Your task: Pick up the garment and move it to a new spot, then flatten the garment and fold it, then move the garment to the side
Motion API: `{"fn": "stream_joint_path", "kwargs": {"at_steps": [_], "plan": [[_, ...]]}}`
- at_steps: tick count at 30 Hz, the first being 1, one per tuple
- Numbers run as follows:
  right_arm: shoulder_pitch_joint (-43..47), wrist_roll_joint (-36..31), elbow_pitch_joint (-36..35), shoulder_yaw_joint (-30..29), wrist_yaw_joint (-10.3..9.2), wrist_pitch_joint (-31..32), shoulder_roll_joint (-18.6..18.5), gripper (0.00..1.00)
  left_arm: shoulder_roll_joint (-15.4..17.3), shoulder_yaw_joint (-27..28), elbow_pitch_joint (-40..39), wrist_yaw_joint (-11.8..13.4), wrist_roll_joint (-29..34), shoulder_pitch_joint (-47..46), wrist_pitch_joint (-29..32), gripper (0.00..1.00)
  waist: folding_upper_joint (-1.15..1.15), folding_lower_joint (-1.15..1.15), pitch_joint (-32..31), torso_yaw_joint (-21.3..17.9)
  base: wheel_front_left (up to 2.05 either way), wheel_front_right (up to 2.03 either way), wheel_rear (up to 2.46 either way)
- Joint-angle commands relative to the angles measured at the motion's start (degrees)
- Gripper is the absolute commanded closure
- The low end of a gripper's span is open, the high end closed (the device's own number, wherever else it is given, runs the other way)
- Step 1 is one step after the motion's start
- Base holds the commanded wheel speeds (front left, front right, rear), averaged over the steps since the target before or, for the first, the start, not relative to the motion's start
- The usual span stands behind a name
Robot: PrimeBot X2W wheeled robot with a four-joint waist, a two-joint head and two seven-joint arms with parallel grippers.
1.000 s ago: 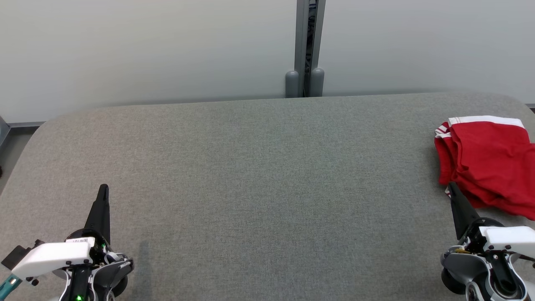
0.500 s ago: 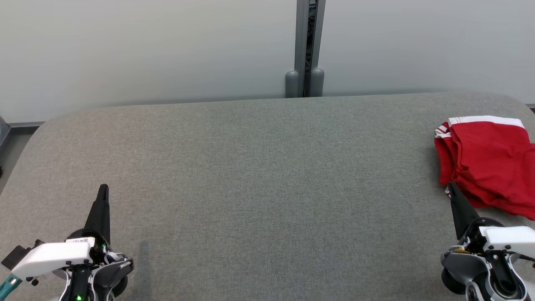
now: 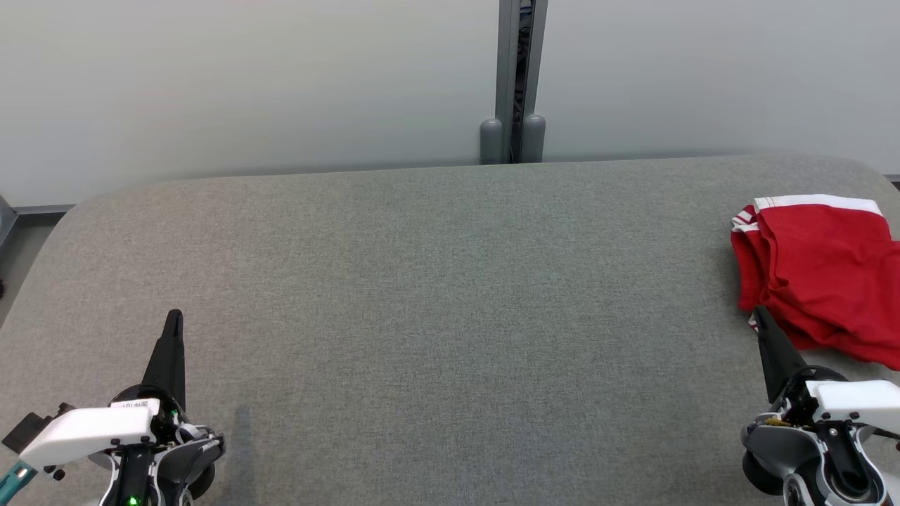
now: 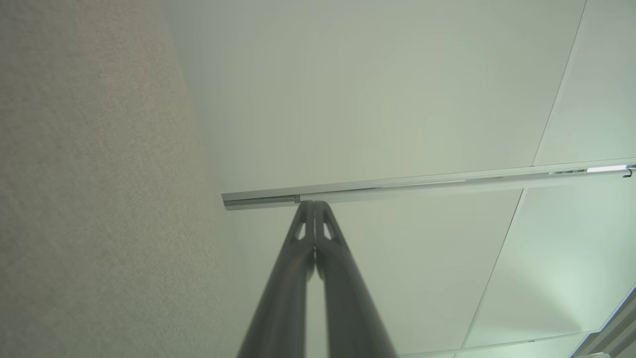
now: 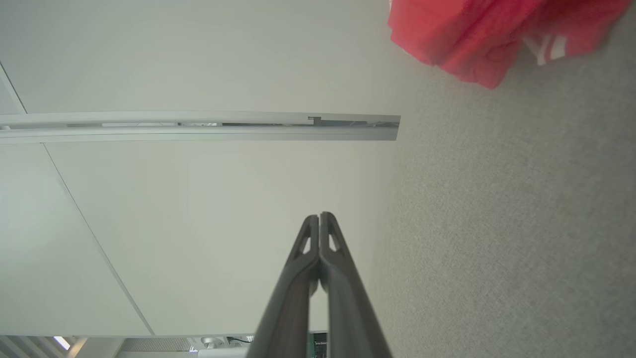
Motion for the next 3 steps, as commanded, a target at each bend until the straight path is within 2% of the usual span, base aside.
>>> {"fn": "stream_joint_path", "kwargs": {"at_steps": [1, 3], "plan": [[-0.5, -0.2, 0.0, -0.1, 0.0, 0.3, -0.2, 1.0, 0.3, 0.2, -0.1, -0.2, 0.0, -0.8, 0.2, 1.0, 0.0, 0.0, 0.0, 0.0, 0.0, 0.0, 0.0], [-0.5, -0.2, 0.0, -0.1, 0.0, 0.3, -0.2, 1.0, 0.3, 0.2, -0.1, -0.2, 0.0, -0.8, 0.2, 1.0, 0.0, 0.0, 0.0, 0.0, 0.0, 0.0, 0.0]]}}
